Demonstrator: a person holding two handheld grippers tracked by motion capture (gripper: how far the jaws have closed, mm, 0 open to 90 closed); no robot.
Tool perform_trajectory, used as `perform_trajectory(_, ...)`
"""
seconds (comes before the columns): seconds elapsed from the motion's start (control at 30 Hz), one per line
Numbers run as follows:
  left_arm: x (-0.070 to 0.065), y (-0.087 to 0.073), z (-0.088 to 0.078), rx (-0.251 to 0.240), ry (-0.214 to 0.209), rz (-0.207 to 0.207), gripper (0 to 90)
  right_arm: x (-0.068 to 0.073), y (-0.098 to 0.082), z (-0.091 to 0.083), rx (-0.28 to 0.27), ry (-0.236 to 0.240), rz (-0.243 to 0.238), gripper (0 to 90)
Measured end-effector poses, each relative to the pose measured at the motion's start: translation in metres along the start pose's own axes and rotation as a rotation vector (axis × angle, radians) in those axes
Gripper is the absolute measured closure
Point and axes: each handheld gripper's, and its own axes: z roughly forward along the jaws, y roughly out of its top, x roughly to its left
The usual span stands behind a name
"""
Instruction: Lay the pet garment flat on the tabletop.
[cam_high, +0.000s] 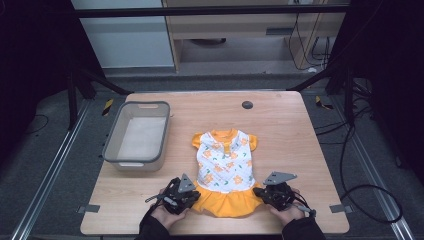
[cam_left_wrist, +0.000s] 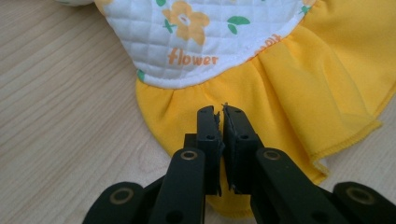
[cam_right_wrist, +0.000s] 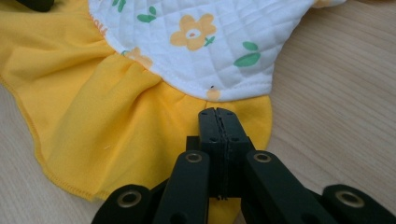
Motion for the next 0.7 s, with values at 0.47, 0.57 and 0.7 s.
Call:
perform_trajectory(0.47,0.007,0.007,-0.010,-0.079,0.030,-0.037,76.5,-0.013,0.018,-0.017,-0.149,-0.019,0.068,85.0)
perform_trajectory(0.57,0.010,0.007,-0.008,-0.095,0.047,-0.050,74.0,-0.018,0.023,-0.019,-0.181,-0.039,0.080,83.4)
perform_trajectory(0.7,0.014,0.008,-0.003,-0.086,0.058,-0.057,71.5,-0.030,0.034,-0.023,-0.233,-0.075,0.103,82.1)
